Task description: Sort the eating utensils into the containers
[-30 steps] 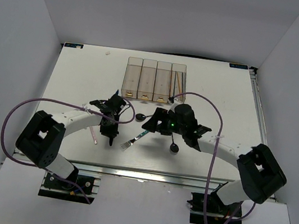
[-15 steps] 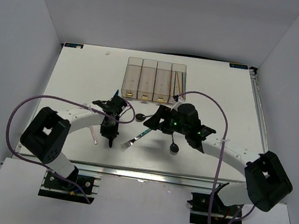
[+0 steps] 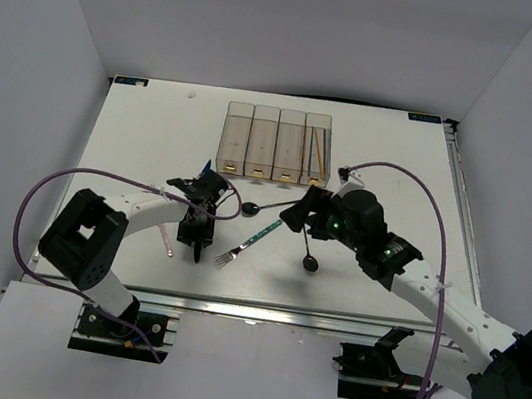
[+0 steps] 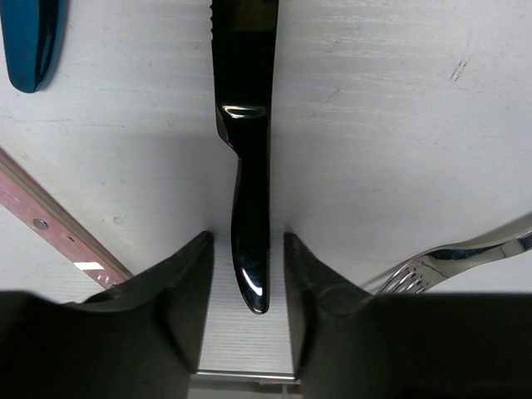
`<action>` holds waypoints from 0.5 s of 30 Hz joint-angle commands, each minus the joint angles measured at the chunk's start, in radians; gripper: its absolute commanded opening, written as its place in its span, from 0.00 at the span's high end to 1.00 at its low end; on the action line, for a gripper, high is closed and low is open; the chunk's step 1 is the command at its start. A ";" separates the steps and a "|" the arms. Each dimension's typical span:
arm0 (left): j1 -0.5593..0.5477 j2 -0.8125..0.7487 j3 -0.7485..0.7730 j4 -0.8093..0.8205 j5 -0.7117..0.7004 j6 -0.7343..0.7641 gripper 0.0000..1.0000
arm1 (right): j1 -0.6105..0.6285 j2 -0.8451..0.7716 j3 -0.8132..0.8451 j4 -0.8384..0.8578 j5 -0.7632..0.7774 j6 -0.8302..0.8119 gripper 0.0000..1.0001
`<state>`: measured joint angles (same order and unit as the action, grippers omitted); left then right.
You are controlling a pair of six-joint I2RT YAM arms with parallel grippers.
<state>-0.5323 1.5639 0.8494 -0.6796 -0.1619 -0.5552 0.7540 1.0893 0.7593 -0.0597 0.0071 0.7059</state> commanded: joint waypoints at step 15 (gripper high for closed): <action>-0.009 0.042 -0.009 -0.011 -0.073 -0.017 0.02 | 0.002 -0.115 0.038 -0.094 0.097 -0.049 0.16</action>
<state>-0.5331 1.5703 0.8558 -0.6708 -0.1707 -0.5701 0.7540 0.9958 0.7593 -0.1478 0.0780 0.6724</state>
